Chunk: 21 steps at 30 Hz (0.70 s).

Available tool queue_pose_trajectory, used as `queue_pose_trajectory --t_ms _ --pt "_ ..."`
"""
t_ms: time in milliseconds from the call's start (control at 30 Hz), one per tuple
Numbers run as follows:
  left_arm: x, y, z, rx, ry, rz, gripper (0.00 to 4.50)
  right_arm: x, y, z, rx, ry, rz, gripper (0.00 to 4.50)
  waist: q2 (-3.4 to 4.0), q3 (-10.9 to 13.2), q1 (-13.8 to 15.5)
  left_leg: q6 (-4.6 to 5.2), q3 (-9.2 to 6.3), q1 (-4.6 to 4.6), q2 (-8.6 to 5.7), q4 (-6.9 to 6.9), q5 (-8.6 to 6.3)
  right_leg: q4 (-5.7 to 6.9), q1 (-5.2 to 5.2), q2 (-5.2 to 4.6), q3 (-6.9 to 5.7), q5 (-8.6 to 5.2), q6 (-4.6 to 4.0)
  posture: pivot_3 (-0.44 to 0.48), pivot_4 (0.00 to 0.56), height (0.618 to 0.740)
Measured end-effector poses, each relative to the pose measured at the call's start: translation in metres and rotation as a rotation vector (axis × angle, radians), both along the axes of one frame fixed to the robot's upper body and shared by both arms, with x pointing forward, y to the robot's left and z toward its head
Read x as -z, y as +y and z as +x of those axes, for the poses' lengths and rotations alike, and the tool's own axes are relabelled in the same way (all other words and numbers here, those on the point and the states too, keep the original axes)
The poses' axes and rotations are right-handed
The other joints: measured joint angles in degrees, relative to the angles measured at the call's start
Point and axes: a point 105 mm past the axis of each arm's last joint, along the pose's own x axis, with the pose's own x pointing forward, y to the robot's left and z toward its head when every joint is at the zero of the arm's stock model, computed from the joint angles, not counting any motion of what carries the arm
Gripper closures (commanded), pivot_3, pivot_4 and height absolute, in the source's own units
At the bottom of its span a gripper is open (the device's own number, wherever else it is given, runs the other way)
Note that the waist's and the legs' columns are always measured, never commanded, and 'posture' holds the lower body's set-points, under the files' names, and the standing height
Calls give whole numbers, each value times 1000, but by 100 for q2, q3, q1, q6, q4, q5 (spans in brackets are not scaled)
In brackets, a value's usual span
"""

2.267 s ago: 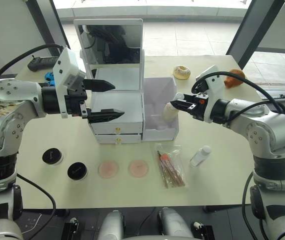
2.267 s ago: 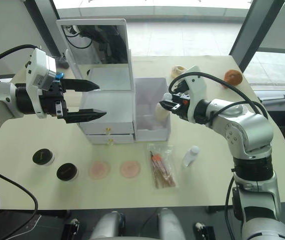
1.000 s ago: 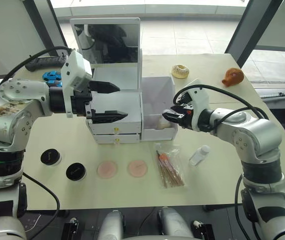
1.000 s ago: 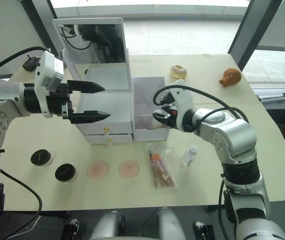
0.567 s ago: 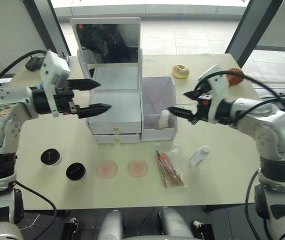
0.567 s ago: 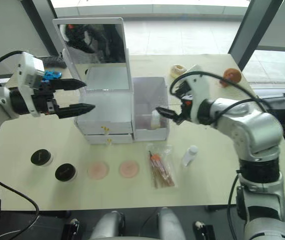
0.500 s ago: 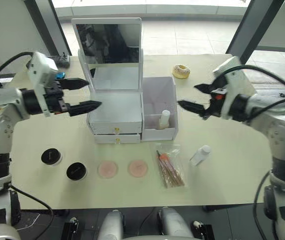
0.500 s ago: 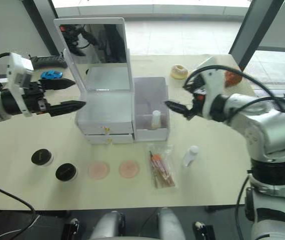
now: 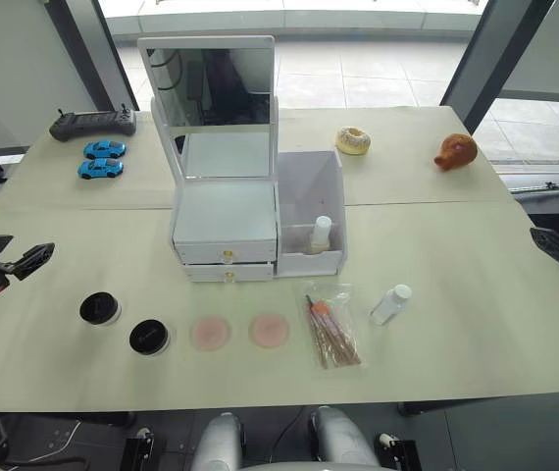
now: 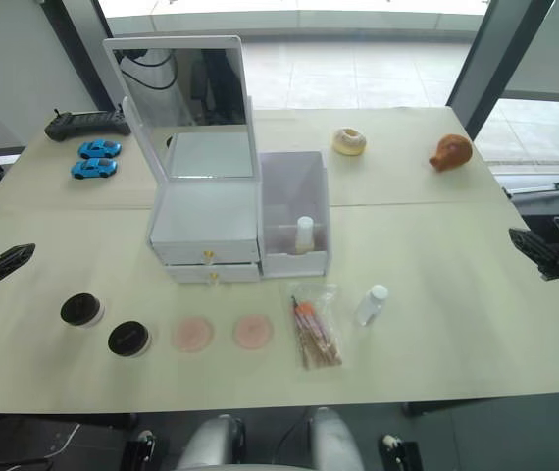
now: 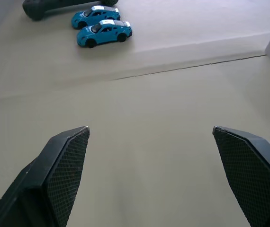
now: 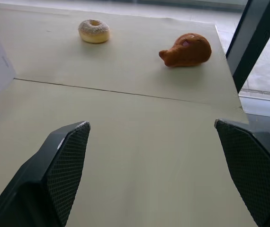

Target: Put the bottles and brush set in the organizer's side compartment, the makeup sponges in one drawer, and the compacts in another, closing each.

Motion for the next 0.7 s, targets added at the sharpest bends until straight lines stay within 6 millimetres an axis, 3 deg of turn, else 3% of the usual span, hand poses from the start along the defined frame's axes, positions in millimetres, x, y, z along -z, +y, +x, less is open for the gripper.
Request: queue_pose_trajectory --t_ms 100,167,267,333,400,500,600,700 --pt "-10 -19 13 93 -59 -40 0 -2 7 -3 -44 6 -33 31 1 0 36 -3 1 -6 -1 3 2 0 1 0 -1 2 -3 0 150 740" --pt "-32 -39 26 199 -125 -76 0 -14 22 -5 -118 -18 -59 31 1 0 48 -5 1 -15 -2 8 2 0 0 -1 0 5 -6 0 150 740" --pt "-77 -83 42 415 -236 -92 0 -43 55 -10 -274 -55 -127 31 1 -1 41 -8 0 -16 -3 10 4 -1 5 0 -1 6 -4 0 150 740" --pt "-99 -119 48 562 -278 -121 0 -50 77 -18 -388 -12 -229 31 8 -6 36 -7 -1 -4 -3 9 3 -4 23 0 -1 2 3 0 150 740" --pt "-96 -159 50 711 -239 -129 0 -51 96 -20 -466 5 -237 31 9 -5 6 -8 -1 3 -2 6 3 -8 56 1 0 -9 21 0 150 740" --pt "-76 -218 45 929 -115 -104 0 -50 126 -22 -566 19 -227 31 9 0 -22 -8 -9 8 0 6 3 -9 66 7 1 -17 33 0 150 740" --pt "-69 -273 20 1183 -10 -13 0 -36 161 -33 -683 67 -282 31 7 1 -3 -8 -26 7 3 8 3 -15 53 14 -4 -17 32 0 150 740" --pt "-74 -303 -4 1353 22 38 0 -21 183 -40 -730 79 -261 31 5 2 6 -8 -27 7 0 12 3 -19 59 12 -2 -17 32 0 150 740"
